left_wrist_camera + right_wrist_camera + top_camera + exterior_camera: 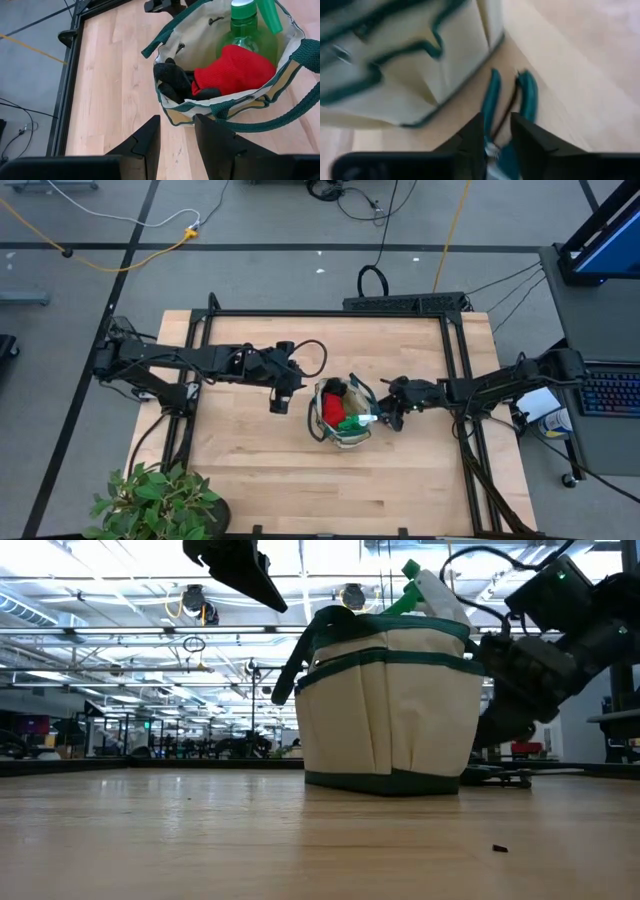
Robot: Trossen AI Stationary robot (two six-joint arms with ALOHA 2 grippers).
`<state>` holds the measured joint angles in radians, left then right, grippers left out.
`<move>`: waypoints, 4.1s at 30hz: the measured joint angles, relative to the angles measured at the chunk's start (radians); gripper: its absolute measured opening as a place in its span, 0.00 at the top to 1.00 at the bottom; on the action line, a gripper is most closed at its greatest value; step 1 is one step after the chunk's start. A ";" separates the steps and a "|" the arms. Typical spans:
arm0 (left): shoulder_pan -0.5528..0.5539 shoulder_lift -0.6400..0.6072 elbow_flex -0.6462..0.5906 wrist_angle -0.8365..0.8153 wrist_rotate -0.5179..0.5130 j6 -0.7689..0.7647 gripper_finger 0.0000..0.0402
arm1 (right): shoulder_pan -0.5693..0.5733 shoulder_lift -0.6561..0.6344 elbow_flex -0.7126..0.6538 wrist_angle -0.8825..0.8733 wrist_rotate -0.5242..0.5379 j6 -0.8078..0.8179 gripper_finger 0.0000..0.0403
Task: Pick & Place Garden tools in Gardening bag
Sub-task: Put the dark green shear scissors into the light brown gardening bag
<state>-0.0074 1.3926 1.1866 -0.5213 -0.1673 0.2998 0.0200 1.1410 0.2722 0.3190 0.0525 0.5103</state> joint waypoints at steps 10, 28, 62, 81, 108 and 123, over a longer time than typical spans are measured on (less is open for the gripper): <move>0.000 0.000 0.000 0.000 0.000 -0.007 0.68 | 0.032 0.056 0.003 0.038 0.170 -0.106 0.59; 0.000 0.000 0.000 0.002 0.000 -0.044 0.68 | 0.084 0.254 0.138 -0.143 0.239 -0.110 0.65; 0.000 0.000 0.000 0.002 0.000 -0.046 0.68 | 0.040 -0.035 0.511 -0.780 0.680 -0.345 0.89; 0.000 0.000 0.000 0.038 0.006 -0.043 0.68 | 0.040 0.122 0.579 -0.045 0.313 -0.282 0.89; -0.058 0.002 -0.142 0.380 0.009 0.503 0.68 | 0.046 0.312 0.579 0.061 0.281 -0.177 0.88; -0.060 0.002 -0.167 0.389 -0.002 0.536 0.68 | 0.039 0.312 0.579 0.064 0.253 -0.212 0.88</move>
<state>-0.0669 1.3945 1.0195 -0.1322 -0.1688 0.8356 0.0589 1.4532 0.8509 0.3826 0.3054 0.2985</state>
